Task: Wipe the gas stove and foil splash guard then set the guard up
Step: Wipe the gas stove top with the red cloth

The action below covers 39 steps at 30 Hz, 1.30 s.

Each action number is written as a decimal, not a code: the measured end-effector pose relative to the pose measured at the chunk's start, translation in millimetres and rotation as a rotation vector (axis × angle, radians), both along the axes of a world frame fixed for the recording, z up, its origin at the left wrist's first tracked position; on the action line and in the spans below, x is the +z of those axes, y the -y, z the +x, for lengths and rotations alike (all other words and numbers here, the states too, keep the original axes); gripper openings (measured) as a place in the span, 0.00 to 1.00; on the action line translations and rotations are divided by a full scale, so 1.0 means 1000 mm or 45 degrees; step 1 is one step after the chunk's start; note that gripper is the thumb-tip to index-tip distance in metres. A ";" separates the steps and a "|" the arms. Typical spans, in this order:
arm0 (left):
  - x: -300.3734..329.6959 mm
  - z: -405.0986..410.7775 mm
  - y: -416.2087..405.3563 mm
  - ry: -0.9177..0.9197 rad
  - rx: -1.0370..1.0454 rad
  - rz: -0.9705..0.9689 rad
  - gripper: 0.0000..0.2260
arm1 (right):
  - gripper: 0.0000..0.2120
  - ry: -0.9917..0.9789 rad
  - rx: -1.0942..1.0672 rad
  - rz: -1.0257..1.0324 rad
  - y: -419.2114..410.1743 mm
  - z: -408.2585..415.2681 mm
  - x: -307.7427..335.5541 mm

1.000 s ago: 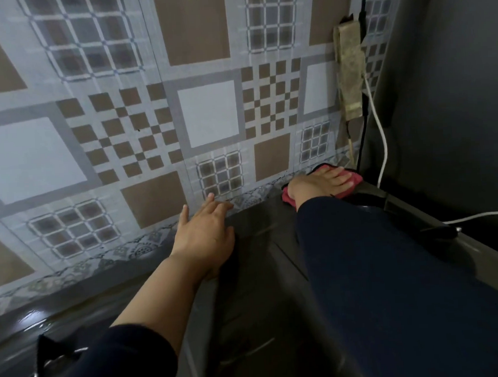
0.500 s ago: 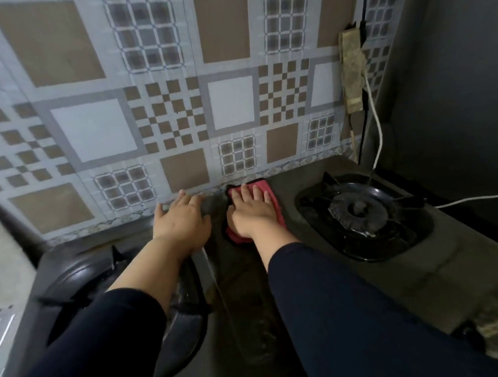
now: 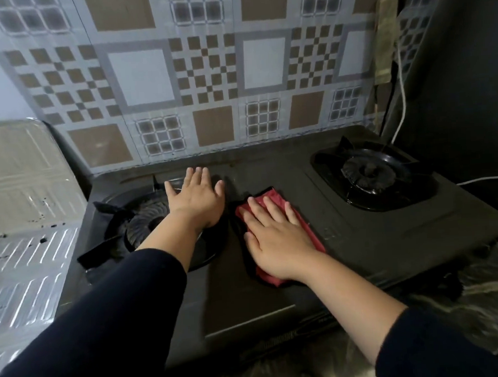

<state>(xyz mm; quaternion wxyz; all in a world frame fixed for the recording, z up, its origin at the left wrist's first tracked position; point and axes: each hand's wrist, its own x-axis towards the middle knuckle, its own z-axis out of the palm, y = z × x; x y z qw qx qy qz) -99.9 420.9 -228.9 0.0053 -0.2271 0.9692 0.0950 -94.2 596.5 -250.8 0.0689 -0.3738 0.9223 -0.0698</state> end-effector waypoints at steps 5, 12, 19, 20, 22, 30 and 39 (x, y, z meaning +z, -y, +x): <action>-0.006 0.002 0.001 -0.088 -0.004 0.075 0.27 | 0.25 0.000 0.123 -0.016 0.016 -0.020 0.000; -0.011 0.001 0.003 -0.154 0.018 0.068 0.27 | 0.25 0.011 0.059 0.004 0.086 -0.116 -0.002; -0.014 0.000 0.005 -0.182 0.017 0.072 0.26 | 0.24 0.042 -0.027 -0.003 0.137 -0.159 0.004; -0.014 0.001 0.005 -0.183 0.015 0.067 0.26 | 0.24 0.042 -0.028 0.004 0.138 -0.158 0.005; -0.014 0.001 0.005 -0.201 0.007 0.064 0.26 | 0.24 0.028 0.015 0.011 0.133 -0.149 0.005; 0.004 0.018 0.033 -0.356 0.045 -0.058 0.24 | 0.27 0.124 0.226 -0.037 0.081 -0.130 0.007; -0.009 0.074 0.105 -0.033 0.252 -0.168 0.29 | 0.25 0.016 0.232 0.091 0.121 -0.155 0.002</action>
